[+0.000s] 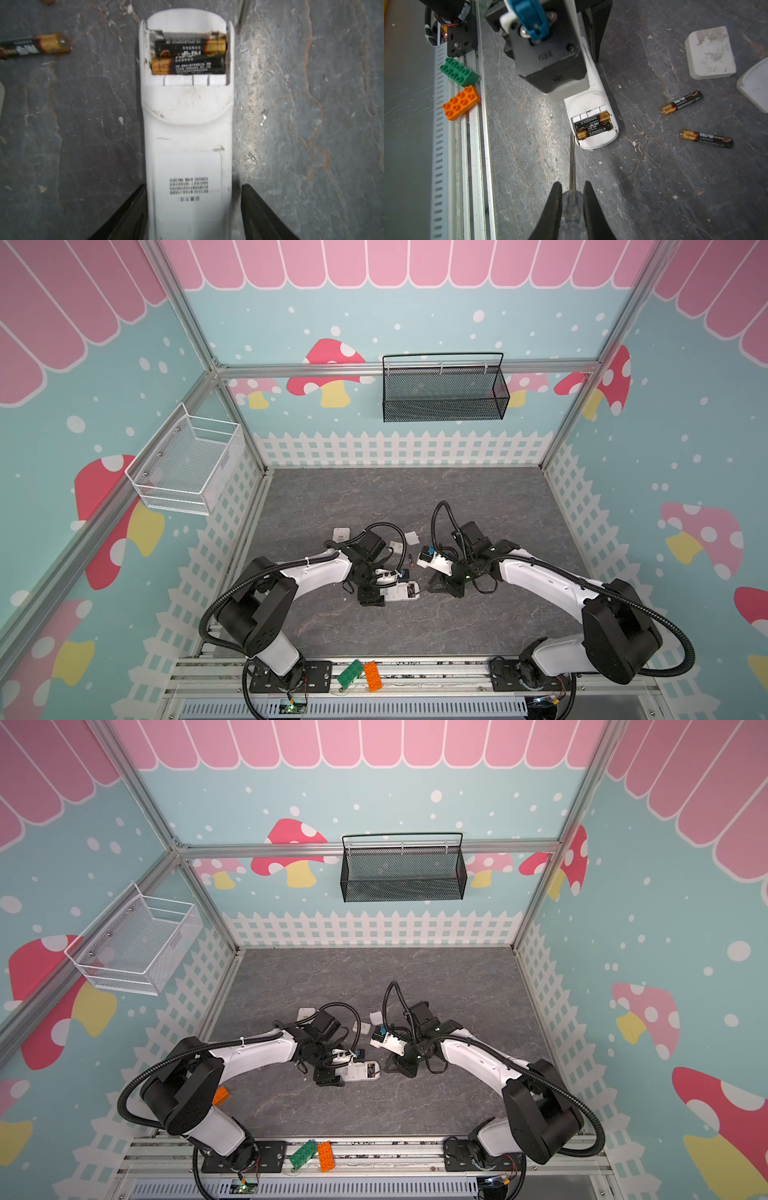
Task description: Unload the batteries from the remote control
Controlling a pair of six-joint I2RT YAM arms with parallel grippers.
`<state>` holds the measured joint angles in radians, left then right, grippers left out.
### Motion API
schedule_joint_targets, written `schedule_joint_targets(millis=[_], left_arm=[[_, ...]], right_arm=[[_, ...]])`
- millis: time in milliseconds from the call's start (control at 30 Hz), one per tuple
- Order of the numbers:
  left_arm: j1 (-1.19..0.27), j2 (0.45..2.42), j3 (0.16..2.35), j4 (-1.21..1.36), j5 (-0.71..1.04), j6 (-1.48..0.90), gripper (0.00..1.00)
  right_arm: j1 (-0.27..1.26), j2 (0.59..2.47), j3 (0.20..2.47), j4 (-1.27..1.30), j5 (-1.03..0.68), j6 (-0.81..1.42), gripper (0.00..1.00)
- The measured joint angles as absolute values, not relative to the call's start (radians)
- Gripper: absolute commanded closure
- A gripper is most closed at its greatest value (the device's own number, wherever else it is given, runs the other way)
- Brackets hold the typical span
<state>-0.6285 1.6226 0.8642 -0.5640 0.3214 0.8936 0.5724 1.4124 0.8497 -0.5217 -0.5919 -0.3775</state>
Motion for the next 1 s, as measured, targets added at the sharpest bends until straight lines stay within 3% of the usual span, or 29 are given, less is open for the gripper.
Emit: schedule_joint_targets(millis=[300, 1000], left_arm=[[-0.628, 1.626, 0.864, -0.555, 0.321, 0.894, 0.47], [-0.629, 1.626, 0.864, -0.555, 0.321, 0.898, 0.47]], right_arm=[[0.574, 1.443, 0.861, -0.524, -0.563, -0.377, 1.0], [0.59, 1.467, 0.886, -0.592, -0.591, -0.397, 1.0]])
